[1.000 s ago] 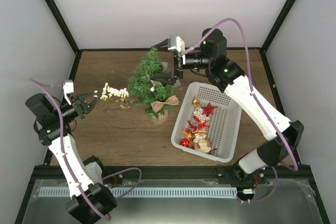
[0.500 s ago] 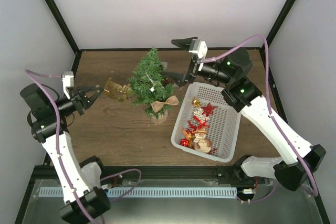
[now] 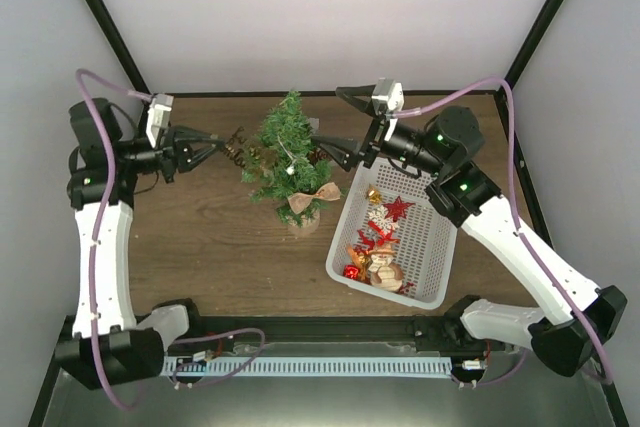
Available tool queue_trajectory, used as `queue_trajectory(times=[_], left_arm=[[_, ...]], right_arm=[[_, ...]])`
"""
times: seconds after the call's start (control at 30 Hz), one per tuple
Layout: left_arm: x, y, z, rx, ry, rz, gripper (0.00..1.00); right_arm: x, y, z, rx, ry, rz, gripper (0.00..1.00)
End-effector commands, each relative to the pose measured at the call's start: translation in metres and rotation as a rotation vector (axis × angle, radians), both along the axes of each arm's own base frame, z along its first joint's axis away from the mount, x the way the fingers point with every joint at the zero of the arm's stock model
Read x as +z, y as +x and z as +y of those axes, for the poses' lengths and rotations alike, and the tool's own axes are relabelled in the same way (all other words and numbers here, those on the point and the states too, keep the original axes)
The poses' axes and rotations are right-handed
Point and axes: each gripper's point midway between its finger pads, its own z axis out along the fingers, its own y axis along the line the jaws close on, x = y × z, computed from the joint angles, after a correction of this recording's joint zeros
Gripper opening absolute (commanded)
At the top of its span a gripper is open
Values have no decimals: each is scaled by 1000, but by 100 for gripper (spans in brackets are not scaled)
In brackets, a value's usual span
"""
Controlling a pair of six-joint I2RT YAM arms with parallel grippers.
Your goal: Decorate the small christmas tree
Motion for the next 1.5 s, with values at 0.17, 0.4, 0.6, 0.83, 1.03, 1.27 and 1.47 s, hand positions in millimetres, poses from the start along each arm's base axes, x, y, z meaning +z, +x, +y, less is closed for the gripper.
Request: queue_trajectory(times=[0.17, 0.4, 0.6, 0.83, 1.03, 1.27, 1.47], left_arm=[[6, -5, -27, -350, -83, -116, 0], [0, 6, -35, -384, -102, -119, 0], [4, -2, -40, -399, -106, -140, 0], [13, -23, -41, -407, -98, -209, 0], [6, -8, -41, -404, -104, -199, 0], [-2, 12, -43, -402, -112, -212, 0], [-10, 23, -43, -398, -118, -208, 0]], right_arm=[[-8, -7, -7, 1, -13, 56, 97], [-21, -2, -7, -23, -50, 101, 97], [-32, 0, -6, -26, -65, 132, 97], [-40, 3, -2, -13, -73, 156, 97], [-37, 1, 1, 11, -71, 158, 97], [-39, -2, 2, 33, -77, 175, 96], [-41, -6, 5, 63, -81, 190, 95]])
